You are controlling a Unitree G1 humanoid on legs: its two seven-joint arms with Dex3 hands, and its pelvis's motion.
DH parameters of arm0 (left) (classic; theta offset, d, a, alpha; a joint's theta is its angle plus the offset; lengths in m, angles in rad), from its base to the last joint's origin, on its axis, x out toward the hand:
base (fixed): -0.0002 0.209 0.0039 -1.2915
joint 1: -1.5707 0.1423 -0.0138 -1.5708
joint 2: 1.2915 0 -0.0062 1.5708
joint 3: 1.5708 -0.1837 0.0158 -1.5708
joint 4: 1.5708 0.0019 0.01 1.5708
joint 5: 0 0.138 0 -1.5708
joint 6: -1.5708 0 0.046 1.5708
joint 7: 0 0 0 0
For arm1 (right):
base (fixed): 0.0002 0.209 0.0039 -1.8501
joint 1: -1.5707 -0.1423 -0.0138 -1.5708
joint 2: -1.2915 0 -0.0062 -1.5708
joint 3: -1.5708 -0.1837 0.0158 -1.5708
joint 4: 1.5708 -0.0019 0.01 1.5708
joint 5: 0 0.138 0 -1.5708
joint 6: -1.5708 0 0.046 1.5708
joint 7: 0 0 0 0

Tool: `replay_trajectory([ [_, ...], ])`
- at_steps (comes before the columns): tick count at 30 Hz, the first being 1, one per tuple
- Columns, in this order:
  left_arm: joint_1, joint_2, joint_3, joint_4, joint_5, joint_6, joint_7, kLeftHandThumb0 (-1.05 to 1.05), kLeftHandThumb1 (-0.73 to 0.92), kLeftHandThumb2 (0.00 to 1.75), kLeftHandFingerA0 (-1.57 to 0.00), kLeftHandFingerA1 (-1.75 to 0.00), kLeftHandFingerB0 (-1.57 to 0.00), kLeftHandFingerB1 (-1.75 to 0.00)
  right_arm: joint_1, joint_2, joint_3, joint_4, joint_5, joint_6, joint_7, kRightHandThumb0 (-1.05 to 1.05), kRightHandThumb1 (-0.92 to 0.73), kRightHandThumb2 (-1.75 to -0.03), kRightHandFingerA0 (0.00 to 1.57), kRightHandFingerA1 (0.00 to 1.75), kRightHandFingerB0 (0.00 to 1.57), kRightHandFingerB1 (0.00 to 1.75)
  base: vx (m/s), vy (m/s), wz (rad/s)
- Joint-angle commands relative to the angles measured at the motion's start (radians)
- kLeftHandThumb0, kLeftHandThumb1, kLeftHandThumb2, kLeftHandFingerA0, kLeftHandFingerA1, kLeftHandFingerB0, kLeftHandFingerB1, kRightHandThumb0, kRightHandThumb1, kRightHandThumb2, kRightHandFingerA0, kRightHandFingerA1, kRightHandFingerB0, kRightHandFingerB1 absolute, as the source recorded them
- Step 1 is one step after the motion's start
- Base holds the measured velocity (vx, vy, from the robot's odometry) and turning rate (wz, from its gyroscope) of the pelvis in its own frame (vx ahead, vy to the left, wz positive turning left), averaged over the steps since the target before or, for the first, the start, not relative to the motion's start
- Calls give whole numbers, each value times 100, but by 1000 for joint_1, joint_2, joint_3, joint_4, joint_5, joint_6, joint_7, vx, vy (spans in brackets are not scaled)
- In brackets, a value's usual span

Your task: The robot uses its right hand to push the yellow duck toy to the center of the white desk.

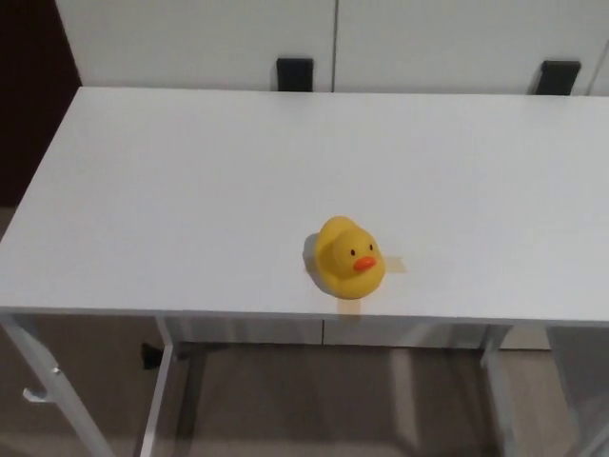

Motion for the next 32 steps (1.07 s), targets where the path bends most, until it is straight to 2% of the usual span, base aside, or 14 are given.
replay_trajectory([
  [1, -5, 22, 15, 5, -9, -58, 12, -10, 49, 102, -102, -106, -92, -96, -35, -38, -75, 448, 139, -280, -13, 0, -32, -120, 66, 58, 55, 54, 0, 0, 0],
  [2, -8, 21, 17, 4, -11, -51, 12, -12, 52, 99, -100, -105, -91, -95, -25, -38, -50, 478, 124, -303, 7, 1, -25, -128, 81, 56, 67, 53, 0, 0, 0],
  [4, -11, 19, 20, 5, -14, -44, 13, -12, 52, 99, -100, -105, -91, -95, -16, -41, -24, 512, 107, -334, 25, 1, -25, -128, 81, 56, 67, 53, 0, 0, 0],
  [5, -11, 19, 22, 5, -15, -45, 12, -8, 51, 105, -102, -105, -94, -96, -6, -54, 7, 547, 82, -353, 44, -1, -29, -129, 88, 51, 76, 51, 0, 0, 0],
  [8, -11, 19, 23, 6, -15, -48, 11, -8, 51, 105, -102, -105, -94, -96, 0, -75, 44, 602, 57, -385, 63, -1, -29, -129, 88, 51, 76, 51, 0, 0, 0],
  [9, -10, 19, 22, 5, -14, -50, 12, -10, 50, 102, -103, -108, -94, -96, -1, -90, 79, 657, 41, -376, 113, -2, -25, -127, 102, 52, 88, 53, 0, 0, 0],
  [10, -10, 20, 22, 5, -13, -51, 14, -10, 50, 102, -103, -108, -94, -96, -6, -107, 118, 722, 30, -365, 169, -2, -25, -127, 102, 52, 88, 53, 0, 0, 0],
  [11, -12, 21, 27, 3, -18, -49, 16, -12, 52, 102, -102, -107, -93, -97, -4, -110, 137, 730, 25, -346, 190, 3, -25, -116, 97, 54, 84, 54, 0, 0, 0],
  [14, -13, 23, 34, -2, -24, -56, 13, -6, 50, 112, -100, -103, -97, -99, 0, -123, 178, 755, 16, -353, 190, -7, -26, -124, 97, 52, 81, 55, 0, 0, 0],
  [17, -14, 27, 32, -2, -18, -51, 8, -5, 50, 112, -98, -100, -94, -96, 5, -133, 192, 779, 45, -386, 207, -8, -24, -129, 94, 54, 80, 57, 0, 0, 0],
  [20, -10, 27, 35, -3, -18, -55, 7, -8, 50, 111, -103, -106, -94, -97, -9, -147, 208, 818, 62, -380, 208, -6, -30, -117, 97, 54, 81, 55, 0, 0, 0],
  [25, -7, 30, 42, -8, -18, -55, 3, -6, 48, 108, -100, -105, -93, -97, -40, -165, 229, 874, 91, -403, 217, -4, -28, -120, 96, 53, 83, 56, 0, 0, 0],
  [26, -6, 32, 45, -11, -21, -55, 1, -5, 48, 110, -98, -101, -91, -95, -43, -166, 238, 876, 93, -399, 222, -8, -32, -116, 92, 53, 78, 55, 0, 0, 0],
  [32, -4, 38, 48, -12, -18, -61, -4, -7, 48, 104, -97, -100, -93, -95, -64, -174, 280, 908, 81, -387, 216, -6, -35, -109, 96, 53, 82, 54, 0, 0, 0],
])
